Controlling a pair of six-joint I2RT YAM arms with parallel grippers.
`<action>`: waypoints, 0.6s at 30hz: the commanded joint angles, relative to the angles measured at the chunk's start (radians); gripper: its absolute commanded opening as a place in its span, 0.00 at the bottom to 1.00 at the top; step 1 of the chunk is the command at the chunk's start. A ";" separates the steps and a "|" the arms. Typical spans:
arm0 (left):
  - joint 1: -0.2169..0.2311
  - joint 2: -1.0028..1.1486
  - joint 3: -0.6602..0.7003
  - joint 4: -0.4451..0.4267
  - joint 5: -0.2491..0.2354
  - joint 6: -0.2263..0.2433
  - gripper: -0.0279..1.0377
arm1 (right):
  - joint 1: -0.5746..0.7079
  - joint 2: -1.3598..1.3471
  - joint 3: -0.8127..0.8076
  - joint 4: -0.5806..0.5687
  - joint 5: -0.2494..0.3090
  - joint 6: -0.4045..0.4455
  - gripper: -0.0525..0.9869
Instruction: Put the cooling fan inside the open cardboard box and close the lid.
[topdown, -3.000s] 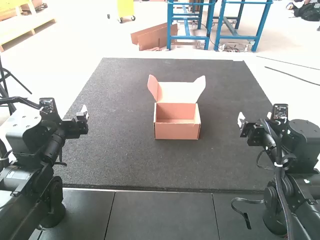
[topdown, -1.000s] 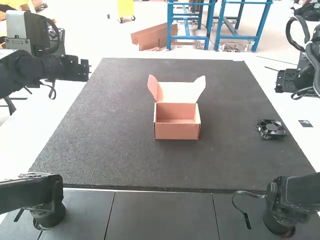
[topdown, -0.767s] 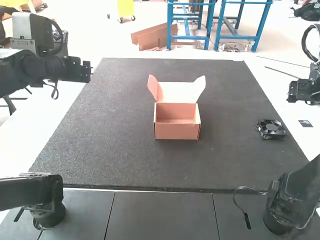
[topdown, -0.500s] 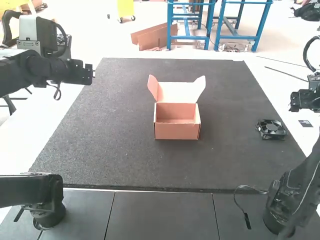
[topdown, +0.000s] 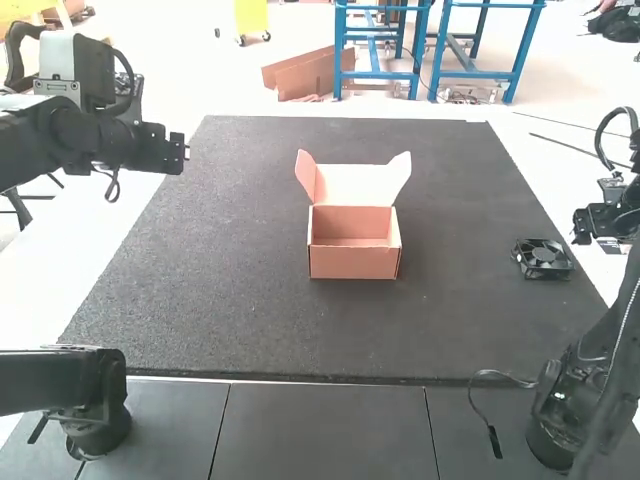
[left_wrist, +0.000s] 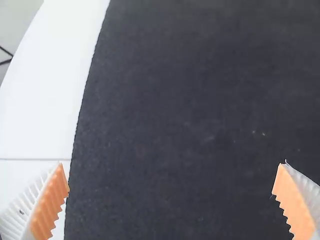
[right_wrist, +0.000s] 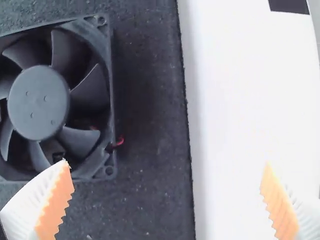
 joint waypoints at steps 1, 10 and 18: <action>0.007 -0.007 0.046 -0.001 -0.017 0.008 0.93 | -0.024 0.012 0.031 0.032 -0.029 -0.020 0.88; 0.007 -0.010 0.046 -0.006 -0.041 0.007 0.93 | -0.009 0.066 0.037 0.102 -0.037 -0.035 0.88; 0.008 -0.015 0.046 -0.018 -0.043 0.005 0.93 | -0.006 0.184 0.146 -0.004 -0.112 0.020 0.87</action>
